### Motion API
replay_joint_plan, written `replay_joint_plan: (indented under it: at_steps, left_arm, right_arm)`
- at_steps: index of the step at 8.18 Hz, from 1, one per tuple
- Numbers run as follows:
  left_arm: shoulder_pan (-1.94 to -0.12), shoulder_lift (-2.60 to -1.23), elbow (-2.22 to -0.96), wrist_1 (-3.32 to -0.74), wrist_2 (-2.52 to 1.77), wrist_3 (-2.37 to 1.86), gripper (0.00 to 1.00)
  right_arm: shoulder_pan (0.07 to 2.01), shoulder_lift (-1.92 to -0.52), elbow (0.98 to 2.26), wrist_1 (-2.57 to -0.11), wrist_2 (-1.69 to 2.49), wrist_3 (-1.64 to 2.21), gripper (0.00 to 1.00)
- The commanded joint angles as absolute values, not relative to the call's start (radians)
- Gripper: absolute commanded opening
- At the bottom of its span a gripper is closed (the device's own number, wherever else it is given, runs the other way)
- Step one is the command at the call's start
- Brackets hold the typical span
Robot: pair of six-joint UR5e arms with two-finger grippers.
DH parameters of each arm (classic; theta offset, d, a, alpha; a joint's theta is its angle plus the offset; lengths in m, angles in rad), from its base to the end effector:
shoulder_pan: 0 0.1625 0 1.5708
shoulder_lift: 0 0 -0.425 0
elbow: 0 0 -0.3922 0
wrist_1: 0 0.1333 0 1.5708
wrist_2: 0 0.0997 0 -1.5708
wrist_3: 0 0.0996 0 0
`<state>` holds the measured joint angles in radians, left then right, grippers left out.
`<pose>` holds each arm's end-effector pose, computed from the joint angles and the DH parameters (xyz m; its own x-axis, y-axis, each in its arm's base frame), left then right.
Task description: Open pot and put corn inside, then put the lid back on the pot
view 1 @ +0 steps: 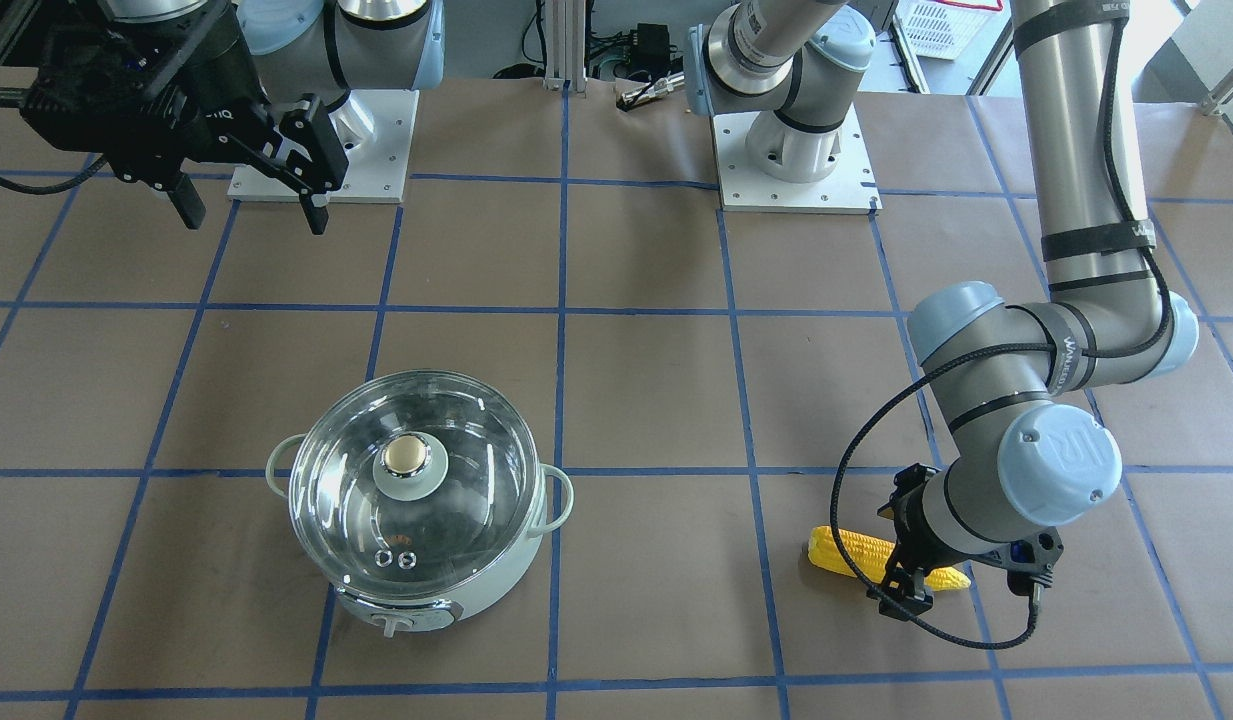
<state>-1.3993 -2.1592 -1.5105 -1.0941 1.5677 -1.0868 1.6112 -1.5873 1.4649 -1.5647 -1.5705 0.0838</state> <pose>-0.0175 -0.6821 0.2138 -0.3076 -0.9505 -0.0441 -0.9514 0.3067 0.0266 0.1531 -0.4870 0.5480 -0.9990 0.0428 -0.0100 0.0437 0.9923 -0.1156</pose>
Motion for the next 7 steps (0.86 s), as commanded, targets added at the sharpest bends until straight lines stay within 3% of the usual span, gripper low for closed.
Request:
replay_joint_plan:
  at_steps: [1,3,4,5,6,7]
  left_arm:
    - [-1.387,-2.167,-1.532,-1.092,1.568,-1.089,1.0]
    - [-1.387,-2.19,-1.531,-1.091,1.568,-1.092,1.0]
    - [-1.387,-2.195,-1.531,-1.092,1.568,-1.098,0.92]
    - [-1.387,-2.198,-1.531,-1.091,1.566,-1.107,0.62]
    - [-1.387,-2.2,-1.531,-1.091,1.56,-1.12,0.06]
    - [-1.387,-2.198,-1.532,-1.092,1.556,-1.126,0.0]
  right_arm:
    - [1.612,-1.585,1.465,-1.565,-1.566,0.087,1.0]
    - [1.627,-1.446,1.47,-1.738,-1.563,0.173,1.0]
    - [1.655,-1.384,1.46,-1.815,-1.562,0.254,1.0]
    - [1.686,-1.329,1.454,-1.856,-1.562,0.291,1.0]
    - [1.703,-1.286,1.456,-1.908,-1.56,0.37,1.0]
    - [1.716,-1.244,1.456,-1.942,-1.56,0.405,1.0]
